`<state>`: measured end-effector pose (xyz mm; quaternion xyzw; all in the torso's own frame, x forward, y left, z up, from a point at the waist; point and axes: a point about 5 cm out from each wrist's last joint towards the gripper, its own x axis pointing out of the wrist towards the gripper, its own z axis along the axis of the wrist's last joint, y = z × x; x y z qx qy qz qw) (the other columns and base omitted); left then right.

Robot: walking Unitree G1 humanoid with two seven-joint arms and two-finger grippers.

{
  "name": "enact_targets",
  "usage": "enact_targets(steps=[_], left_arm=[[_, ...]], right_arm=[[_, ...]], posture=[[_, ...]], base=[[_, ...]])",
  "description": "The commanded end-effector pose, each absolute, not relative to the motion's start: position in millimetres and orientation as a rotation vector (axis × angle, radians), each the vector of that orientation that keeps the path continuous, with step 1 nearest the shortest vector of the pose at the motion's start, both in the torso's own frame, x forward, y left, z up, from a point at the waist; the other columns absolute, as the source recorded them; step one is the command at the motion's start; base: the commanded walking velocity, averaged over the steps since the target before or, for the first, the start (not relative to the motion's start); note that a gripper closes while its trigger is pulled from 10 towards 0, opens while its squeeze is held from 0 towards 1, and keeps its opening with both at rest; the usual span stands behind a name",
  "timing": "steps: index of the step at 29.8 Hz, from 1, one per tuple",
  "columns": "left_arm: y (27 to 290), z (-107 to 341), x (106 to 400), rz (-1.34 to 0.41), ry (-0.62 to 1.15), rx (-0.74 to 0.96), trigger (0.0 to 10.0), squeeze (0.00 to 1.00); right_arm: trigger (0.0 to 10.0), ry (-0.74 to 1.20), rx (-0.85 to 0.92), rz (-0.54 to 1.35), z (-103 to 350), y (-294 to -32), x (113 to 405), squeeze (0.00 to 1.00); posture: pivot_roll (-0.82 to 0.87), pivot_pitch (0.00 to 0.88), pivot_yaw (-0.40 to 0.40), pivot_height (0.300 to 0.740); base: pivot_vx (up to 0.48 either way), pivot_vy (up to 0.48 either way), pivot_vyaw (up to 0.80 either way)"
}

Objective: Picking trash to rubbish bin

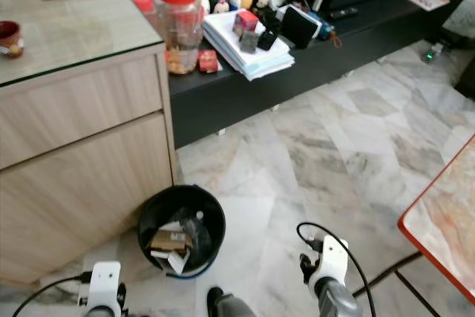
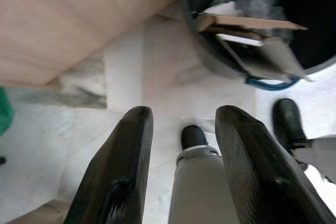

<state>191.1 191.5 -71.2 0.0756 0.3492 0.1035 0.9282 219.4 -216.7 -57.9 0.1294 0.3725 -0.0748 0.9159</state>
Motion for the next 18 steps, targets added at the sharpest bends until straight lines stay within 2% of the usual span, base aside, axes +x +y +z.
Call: enact_targets(steps=[1, 3, 9, 18], left_arm=[[187.5, -77.2, 182.0, 0.194, 0.759, 0.158, 10.0, 0.0], [187.6, -77.5, 181.4, 0.191, 0.761, 0.164, 10.0, 0.0], [187.1, -78.0, 180.5, 0.187, 0.762, 0.172, 10.0, 0.0], [183.7, -77.6, 182.3, 0.154, 0.76, 0.197, 10.0, 0.0]], right_arm=[[10.0, 0.789, 0.276, -0.19, -61.8, -223.3, 210.9, 0.0], [10.0, 0.789, 0.277, -0.189, -61.8, -222.9, 210.9, 0.0], [10.0, 0.79, 0.276, -0.188, -62.2, -222.6, 210.4, 0.0], [10.0, 0.79, 0.275, -0.187, -62.3, -221.8, 210.4, 0.0]], posture=[[0.04, 0.207, -0.151, 0.74], [0.04, 0.206, -0.149, 0.74], [0.04, 0.206, -0.15, 0.74], [0.04, 0.205, -0.148, 0.74]], base=[[0.0, 0.0, -0.75], [0.0, 0.0, -0.75], [0.0, -0.328, -0.75], [0.0, -0.037, -0.75]])
